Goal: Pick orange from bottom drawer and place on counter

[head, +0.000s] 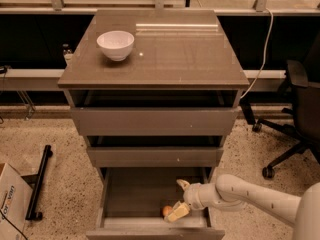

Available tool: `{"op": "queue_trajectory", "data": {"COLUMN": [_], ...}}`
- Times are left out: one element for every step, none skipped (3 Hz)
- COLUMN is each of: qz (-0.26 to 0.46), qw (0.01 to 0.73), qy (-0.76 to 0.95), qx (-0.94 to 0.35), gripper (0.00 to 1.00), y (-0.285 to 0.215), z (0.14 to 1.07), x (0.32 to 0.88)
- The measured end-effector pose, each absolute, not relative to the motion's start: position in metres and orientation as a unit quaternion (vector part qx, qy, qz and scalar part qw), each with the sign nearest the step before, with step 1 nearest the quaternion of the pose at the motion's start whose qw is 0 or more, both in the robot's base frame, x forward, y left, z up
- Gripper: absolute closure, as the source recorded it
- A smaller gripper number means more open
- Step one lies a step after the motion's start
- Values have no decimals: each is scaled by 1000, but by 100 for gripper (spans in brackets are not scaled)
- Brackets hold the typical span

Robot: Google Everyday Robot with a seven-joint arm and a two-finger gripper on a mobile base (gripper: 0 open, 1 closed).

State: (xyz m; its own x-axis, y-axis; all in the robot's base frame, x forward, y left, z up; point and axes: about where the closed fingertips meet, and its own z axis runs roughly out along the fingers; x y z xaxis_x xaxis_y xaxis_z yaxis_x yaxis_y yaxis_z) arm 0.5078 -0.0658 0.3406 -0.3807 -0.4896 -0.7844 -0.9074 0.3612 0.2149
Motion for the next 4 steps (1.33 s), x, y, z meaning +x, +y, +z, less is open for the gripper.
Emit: {"op": "queue_trajectory", "data": {"qz": [336,319,315,317], "qw": [311,325,334,340], "qy": [762,767,773,779], "qx": [-459,-452,-437,-421], "gripper": [0,0,0,0], "y": [-49,-42,-41,-45], "z": [308,277,249,224], "x": [522,537,550,556]}}
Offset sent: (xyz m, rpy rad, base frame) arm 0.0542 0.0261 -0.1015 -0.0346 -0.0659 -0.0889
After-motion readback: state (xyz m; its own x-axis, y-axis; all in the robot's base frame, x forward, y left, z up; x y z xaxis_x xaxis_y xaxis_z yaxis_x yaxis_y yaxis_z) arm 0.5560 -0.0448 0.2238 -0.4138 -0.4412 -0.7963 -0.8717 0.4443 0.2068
